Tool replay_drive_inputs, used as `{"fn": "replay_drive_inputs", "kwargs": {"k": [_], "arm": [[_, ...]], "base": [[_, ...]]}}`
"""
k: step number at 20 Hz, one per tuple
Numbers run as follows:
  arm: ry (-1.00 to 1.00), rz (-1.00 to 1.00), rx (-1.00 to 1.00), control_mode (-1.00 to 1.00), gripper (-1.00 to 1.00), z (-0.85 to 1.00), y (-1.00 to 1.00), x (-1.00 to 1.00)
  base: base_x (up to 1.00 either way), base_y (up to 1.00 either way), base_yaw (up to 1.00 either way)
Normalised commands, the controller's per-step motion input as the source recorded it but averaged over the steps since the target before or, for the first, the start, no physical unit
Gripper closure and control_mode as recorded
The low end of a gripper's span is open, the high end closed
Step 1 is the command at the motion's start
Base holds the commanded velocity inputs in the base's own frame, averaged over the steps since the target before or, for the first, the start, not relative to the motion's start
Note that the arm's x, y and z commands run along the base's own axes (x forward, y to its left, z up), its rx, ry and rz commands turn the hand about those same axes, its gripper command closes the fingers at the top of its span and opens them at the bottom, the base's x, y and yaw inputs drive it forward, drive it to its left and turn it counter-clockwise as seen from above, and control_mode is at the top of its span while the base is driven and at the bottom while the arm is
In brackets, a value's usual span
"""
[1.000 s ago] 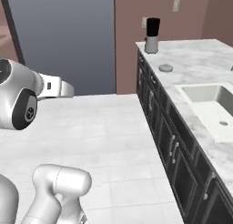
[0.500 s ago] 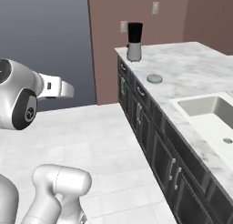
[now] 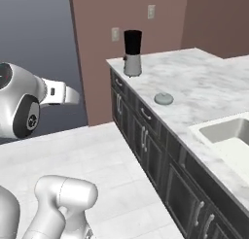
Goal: Grab the onion and lemon wedge from the fridge, place them in the blender, close the lid, and turn on the blender to create a marinade.
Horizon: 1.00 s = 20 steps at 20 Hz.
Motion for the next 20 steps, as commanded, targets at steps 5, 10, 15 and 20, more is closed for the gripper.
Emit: {"fn": "replay_drive_inputs", "kwargs": {"k": [5, 10, 15, 20], "arm": [[0.0, 0.0, 0.0, 1.0, 1.0, 0.0, 0.0, 0.0], [0.0, 0.0, 0.0, 1.0, 1.0, 0.0, 0.0, 0.0], [0.0, 0.0, 0.0, 1.0, 1.0, 0.0, 0.0, 0.0], [0.0, 0.0, 0.0, 1.0, 1.0, 0.0, 0.0, 0.0]], "base": [[1.0, 0.56, -0.28], [1.0, 0.54, -0.29], [1.0, 0.42, -0.32], [1.0, 0.29, -0.34]]}}
